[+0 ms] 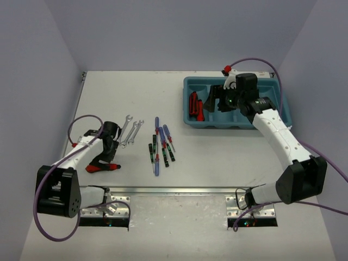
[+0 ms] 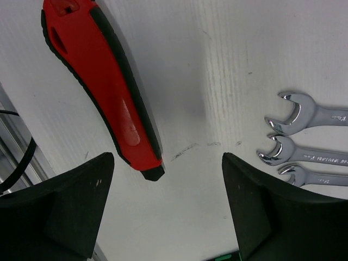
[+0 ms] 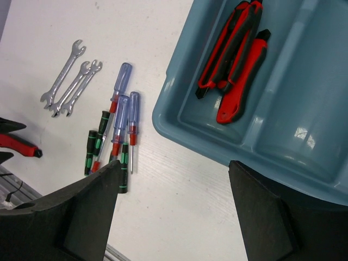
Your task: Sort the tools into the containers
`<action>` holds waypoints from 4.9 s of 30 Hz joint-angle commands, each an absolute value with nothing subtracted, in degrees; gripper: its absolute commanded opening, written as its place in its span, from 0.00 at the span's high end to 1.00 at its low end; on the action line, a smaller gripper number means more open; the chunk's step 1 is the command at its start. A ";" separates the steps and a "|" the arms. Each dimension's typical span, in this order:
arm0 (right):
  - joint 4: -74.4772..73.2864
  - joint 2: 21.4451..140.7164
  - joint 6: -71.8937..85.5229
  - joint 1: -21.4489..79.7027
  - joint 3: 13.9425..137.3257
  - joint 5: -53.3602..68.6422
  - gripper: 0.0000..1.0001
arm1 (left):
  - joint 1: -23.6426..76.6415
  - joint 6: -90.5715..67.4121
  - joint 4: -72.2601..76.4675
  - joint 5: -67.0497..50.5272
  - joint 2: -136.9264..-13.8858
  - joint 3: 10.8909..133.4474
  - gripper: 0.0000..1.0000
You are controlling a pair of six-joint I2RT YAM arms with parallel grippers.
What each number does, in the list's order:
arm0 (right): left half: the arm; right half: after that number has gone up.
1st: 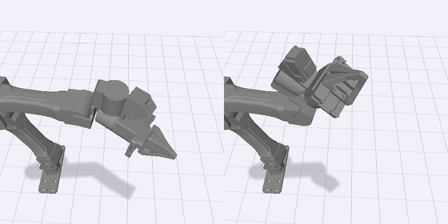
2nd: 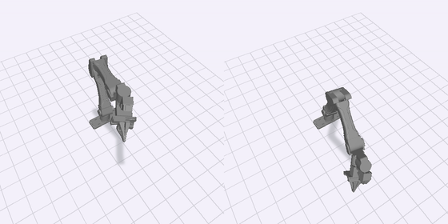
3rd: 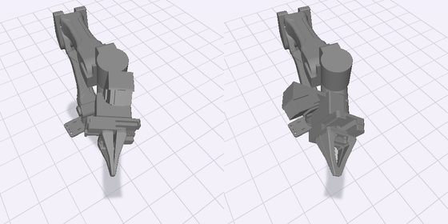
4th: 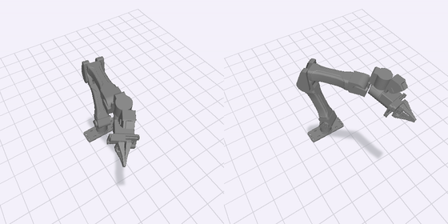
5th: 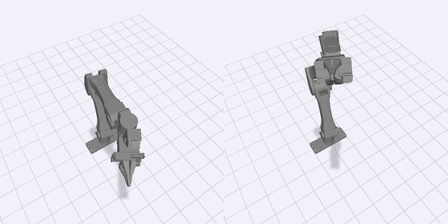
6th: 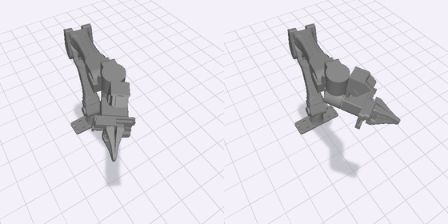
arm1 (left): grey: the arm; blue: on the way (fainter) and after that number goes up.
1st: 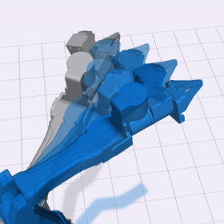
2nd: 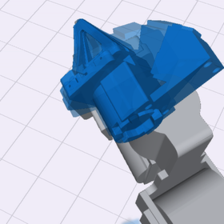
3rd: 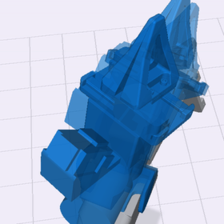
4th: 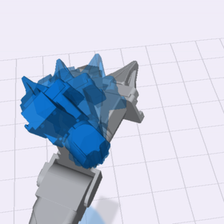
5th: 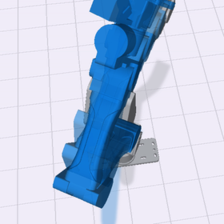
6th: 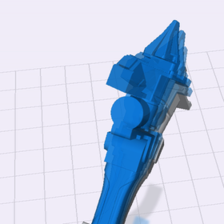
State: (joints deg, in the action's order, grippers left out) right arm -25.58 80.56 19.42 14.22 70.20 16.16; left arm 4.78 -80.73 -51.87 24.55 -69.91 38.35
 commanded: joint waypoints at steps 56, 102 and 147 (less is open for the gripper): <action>1.33 89.76 46.31 37.92 59.91 14.74 0.73 | 38.30 -39.84 37.16 -13.69 -57.68 22.43 1.00; -32.63 105.68 23.73 39.59 90.05 -10.40 0.42 | 36.83 -28.39 -39.63 36.97 -45.41 48.16 0.00; -40.02 114.47 24.70 37.69 106.85 0.87 0.93 | 36.83 -26.36 -37.70 33.69 -44.07 47.37 0.00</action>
State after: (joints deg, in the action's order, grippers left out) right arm -41.11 125.17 24.03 41.65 104.06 -4.40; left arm 37.30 -26.79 -39.20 32.23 -44.66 46.89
